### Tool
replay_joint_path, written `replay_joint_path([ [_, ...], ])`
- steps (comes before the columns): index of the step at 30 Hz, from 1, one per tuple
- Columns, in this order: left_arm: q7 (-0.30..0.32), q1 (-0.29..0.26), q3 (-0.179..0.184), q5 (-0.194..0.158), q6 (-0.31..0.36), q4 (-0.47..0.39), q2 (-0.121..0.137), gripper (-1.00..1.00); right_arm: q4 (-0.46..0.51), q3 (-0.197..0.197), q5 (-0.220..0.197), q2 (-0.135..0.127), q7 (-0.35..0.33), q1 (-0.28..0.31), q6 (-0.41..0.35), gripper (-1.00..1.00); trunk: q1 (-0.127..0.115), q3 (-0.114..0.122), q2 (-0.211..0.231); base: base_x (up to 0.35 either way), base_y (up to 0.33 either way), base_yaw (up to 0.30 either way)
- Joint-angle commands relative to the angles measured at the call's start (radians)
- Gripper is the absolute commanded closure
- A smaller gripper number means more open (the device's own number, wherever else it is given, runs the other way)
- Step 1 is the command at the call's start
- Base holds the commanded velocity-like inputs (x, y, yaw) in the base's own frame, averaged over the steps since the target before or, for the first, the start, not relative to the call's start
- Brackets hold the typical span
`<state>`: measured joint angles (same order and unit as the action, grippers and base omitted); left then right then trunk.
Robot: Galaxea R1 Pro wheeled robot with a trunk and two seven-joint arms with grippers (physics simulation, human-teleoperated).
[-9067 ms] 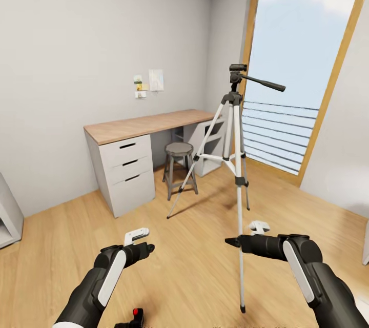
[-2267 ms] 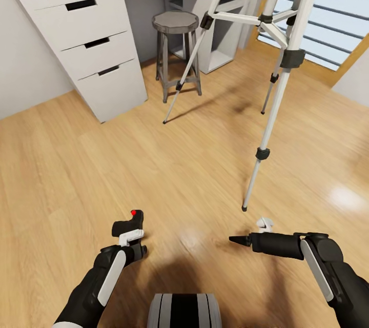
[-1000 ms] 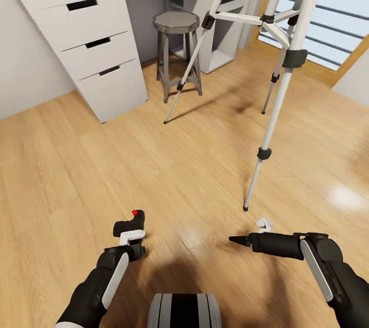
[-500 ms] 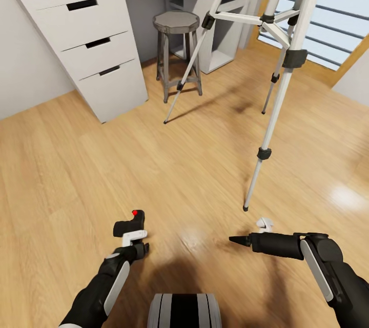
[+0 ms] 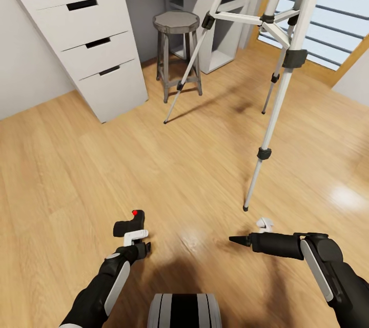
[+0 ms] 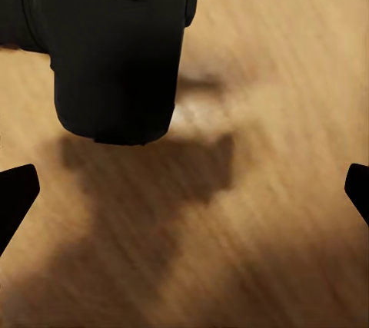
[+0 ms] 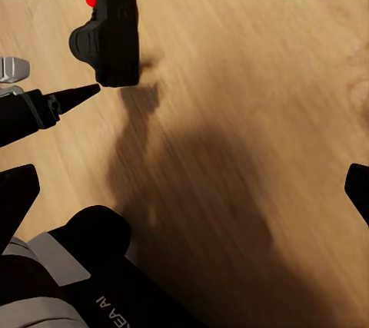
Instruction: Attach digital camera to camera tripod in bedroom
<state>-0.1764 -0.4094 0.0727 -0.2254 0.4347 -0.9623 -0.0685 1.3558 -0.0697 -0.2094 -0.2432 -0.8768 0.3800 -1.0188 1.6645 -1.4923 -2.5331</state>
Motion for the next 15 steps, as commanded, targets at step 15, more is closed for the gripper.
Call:
replay_joint_path([
  [15, -0.012, 0.0, 0.001, -0.011, 0.031, -0.019, -0.006, -1.0, -0.001, -0.001, 0.001, 0.001, -0.004, 0.0, -0.004, -1.0, 0.0, -0.001, 0.0, 0.0, 0.0, 0.0],
])
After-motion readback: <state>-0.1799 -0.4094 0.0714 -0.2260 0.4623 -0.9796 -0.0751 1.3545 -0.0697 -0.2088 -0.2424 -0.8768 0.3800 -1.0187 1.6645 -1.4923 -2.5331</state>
